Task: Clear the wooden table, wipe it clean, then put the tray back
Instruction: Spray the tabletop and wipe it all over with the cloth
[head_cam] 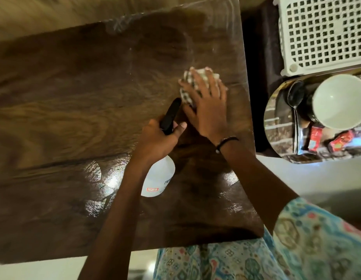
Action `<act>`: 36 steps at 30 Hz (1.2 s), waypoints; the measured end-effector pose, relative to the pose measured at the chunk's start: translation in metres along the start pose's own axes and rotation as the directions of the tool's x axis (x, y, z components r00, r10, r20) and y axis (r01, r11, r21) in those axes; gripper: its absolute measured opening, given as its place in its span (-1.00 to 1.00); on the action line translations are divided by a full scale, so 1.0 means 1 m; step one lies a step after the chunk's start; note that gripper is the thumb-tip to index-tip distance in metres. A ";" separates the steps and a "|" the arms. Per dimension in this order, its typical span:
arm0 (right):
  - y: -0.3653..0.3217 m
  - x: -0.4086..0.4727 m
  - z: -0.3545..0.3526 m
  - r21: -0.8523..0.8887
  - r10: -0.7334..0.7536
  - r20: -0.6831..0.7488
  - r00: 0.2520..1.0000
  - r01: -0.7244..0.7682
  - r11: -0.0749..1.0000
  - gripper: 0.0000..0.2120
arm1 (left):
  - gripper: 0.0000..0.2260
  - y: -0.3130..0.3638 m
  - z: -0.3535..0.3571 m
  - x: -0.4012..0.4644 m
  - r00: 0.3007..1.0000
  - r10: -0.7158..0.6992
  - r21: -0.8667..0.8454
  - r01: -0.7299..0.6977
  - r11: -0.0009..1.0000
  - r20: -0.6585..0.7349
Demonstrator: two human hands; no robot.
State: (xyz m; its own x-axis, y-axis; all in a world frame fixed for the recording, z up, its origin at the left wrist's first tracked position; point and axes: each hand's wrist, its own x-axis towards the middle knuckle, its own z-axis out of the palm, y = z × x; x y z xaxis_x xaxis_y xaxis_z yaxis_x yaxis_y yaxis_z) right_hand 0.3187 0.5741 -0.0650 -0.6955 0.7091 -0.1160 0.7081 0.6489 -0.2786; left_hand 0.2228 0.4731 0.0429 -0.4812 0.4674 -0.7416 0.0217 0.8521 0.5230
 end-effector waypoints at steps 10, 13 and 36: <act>0.052 -0.070 -0.010 0.052 0.097 -0.009 0.995 -0.097 0.994 -0.46 | -0.75 0.018 0.009 0.015 0.998 0.056 0.059 -0.057 0.997 0.027; 0.050 -0.054 -0.011 0.126 0.215 -0.049 0.975 -0.208 0.970 -0.47 | -0.72 0.030 0.019 0.023 0.998 0.068 0.101 -0.069 0.992 0.011; 0.052 0.113 -0.022 0.061 0.242 -0.094 0.966 -0.237 0.970 -0.48 | -0.60 0.062 -0.018 0.068 0.990 0.034 0.039 -0.029 0.999 -0.137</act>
State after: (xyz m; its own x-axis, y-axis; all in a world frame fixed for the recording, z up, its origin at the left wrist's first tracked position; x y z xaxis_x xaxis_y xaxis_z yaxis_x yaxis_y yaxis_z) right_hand 0.2798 0.6936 -0.0715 -0.4890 0.8677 -0.0896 0.8437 0.4444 -0.3013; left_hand 0.1757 0.5534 0.0322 -0.5957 0.4597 -0.6587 0.0701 0.8466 0.5275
